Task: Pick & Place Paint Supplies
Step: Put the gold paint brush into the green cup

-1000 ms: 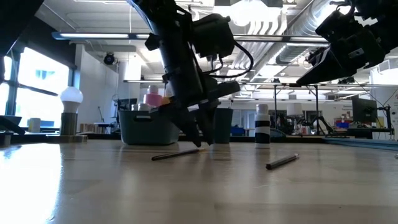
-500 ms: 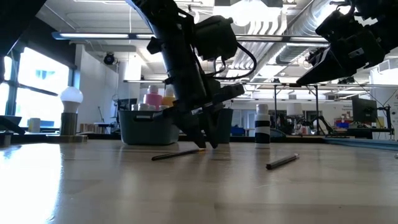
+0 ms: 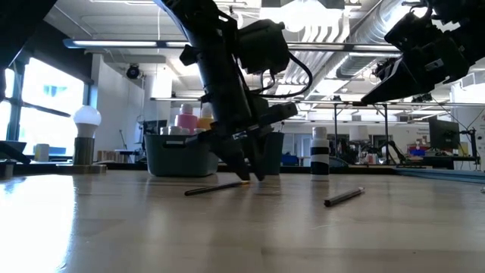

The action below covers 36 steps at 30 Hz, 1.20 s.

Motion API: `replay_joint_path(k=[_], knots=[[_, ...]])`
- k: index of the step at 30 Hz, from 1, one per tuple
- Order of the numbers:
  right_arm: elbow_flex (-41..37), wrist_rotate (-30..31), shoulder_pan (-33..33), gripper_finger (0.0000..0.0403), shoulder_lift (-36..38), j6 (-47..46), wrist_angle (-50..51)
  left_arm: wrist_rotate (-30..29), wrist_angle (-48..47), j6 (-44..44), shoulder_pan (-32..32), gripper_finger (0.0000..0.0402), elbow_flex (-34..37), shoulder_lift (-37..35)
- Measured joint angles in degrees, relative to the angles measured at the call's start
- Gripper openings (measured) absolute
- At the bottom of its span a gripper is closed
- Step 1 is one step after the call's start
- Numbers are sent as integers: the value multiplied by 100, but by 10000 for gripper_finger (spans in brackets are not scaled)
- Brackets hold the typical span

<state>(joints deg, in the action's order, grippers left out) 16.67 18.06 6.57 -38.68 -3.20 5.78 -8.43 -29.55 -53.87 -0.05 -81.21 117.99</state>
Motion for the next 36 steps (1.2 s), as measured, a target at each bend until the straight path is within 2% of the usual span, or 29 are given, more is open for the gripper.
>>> replay_joint_path(k=[12,24,36], knots=[[0,-2,2,2,0,0,0,48,-79,-44,4,117,7,2],[0,-2,0,2,0,0,2,-232,-264,-53,3,9,13,2],[0,-2,0,2,0,0,2,-214,-300,253,2,1,13,4]])
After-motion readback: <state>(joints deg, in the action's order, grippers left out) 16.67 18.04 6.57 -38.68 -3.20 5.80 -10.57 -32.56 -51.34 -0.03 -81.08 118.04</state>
